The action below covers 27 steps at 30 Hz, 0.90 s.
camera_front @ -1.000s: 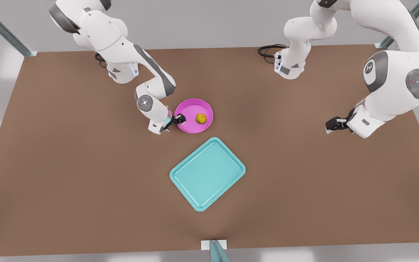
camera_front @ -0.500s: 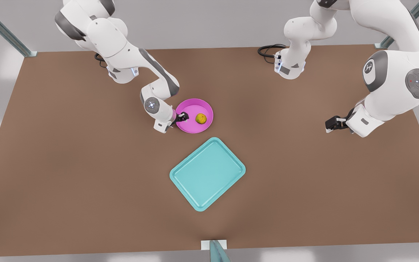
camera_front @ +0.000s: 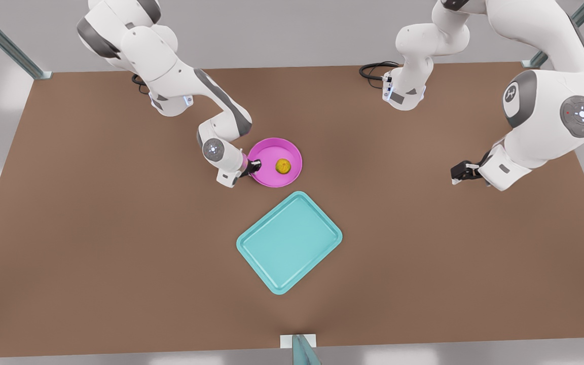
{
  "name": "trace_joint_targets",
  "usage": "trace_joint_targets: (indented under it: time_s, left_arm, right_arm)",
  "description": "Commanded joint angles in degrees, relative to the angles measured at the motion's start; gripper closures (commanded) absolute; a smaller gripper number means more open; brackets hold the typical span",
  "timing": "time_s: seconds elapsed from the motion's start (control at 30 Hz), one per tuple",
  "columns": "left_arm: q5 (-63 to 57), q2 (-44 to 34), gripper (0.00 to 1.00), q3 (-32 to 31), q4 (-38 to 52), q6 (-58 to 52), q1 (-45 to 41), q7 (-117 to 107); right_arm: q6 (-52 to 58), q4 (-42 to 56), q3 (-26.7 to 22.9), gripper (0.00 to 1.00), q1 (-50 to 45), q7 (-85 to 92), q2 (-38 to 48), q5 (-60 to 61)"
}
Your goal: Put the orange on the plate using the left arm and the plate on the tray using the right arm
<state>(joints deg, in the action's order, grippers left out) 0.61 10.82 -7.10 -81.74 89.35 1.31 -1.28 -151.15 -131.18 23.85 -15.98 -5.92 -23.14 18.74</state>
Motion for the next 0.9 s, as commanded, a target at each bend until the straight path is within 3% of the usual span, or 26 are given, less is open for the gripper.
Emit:
trace_joint_targets:
  time_s: [0.0,0.23,0.43,0.6,0.73,0.87]
  left_arm:
    - [-0.3,-0.1,0.0,0.0,0.0,-0.1,0.0,0.0]
    - [-0.3,0.0,0.0,0.0,0.0,-0.1,-0.3,0.0]
    - [-0.3,0.1,0.0,0.0,0.0,0.1,-0.4,-0.3]
    - [-0.3,0.1,0.0,0.0,0.0,0.1,-0.4,-0.3]
    - [-0.3,0.0,0.0,0.0,0.1,0.0,-0.4,-0.4]
    - [-0.3,0.1,0.0,0.0,0.0,0.3,-0.4,-0.4]
  right_arm:
    - [1.5,0.1,0.0,0.79,0.0,-0.8,0.6,-0.4]
    - [1.6,2.5,1.1,0.79,0.1,-0.9,4.5,-0.4]
    - [1.5,12.9,-1.2,0.79,1.2,-1.2,2.1,0.7]
    - [1.6,30.2,-4.3,0.79,3.5,-1.8,-8.2,4.4]
    - [1.3,47.9,-5.3,0.79,3.1,-3.0,-22.0,4.3]
    - [1.0,49.6,-5.3,0.79,2.9,-3.0,-24.0,4.2]
